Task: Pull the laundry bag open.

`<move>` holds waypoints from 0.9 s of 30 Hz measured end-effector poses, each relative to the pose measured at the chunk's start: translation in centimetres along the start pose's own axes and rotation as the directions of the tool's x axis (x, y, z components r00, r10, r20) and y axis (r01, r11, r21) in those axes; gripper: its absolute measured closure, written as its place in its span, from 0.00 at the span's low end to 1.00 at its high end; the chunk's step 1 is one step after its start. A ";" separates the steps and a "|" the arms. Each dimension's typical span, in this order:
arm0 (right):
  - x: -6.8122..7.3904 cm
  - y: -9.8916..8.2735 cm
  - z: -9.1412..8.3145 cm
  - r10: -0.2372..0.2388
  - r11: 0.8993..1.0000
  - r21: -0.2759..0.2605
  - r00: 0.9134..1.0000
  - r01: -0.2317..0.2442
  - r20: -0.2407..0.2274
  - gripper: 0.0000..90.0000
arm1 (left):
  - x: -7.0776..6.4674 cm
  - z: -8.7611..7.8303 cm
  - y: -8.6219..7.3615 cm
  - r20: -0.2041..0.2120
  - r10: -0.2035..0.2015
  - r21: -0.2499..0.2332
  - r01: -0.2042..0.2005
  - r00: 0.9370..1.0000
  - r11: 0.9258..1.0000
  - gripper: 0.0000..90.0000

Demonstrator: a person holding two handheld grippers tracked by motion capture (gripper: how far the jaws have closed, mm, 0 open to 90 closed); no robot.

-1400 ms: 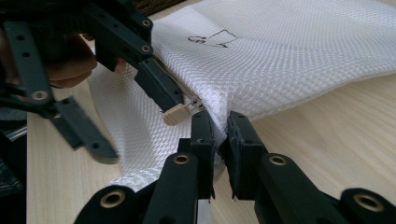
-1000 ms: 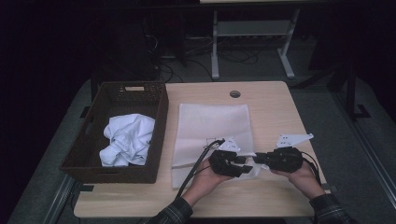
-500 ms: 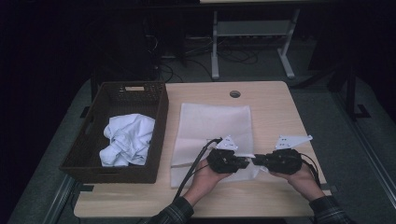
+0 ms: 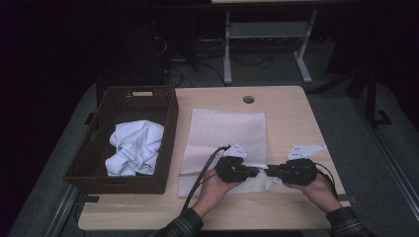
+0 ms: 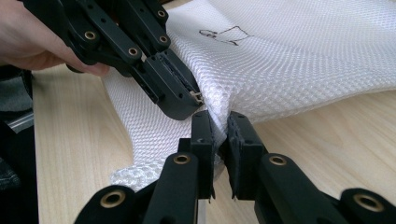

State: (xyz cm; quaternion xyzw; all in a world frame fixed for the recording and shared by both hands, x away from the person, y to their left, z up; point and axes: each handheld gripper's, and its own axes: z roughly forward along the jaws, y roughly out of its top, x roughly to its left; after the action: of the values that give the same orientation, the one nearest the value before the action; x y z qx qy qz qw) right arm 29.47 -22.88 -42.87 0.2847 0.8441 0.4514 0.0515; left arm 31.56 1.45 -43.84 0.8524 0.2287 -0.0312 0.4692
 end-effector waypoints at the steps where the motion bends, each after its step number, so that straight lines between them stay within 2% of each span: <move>1: 0.0 0.0 0.0 -0.001 1.000 0.002 1.000 0.001 0.001 0.91 | 0.0 0.0 0.0 -0.001 0.002 0.002 -0.002 1.000 1.000 0.97; 12: 0.1 0.0 -0.1 -0.008 1.000 0.015 1.000 0.008 -0.004 0.92 | -0.3 -0.3 0.1 -0.008 0.020 0.028 -0.020 1.000 0.999 0.97; 27: 0.2 -0.2 -0.2 0.008 1.000 0.019 1.000 -0.007 -0.014 0.93 | -0.2 -0.3 0.2 -0.001 0.019 0.068 -0.019 1.000 0.998 0.97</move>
State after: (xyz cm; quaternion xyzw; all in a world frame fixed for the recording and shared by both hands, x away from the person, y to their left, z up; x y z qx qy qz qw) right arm 29.13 -23.00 -42.82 0.2851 0.8477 0.4454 0.0410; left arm 31.42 1.51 -43.50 0.8699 0.2200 -0.0338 0.4402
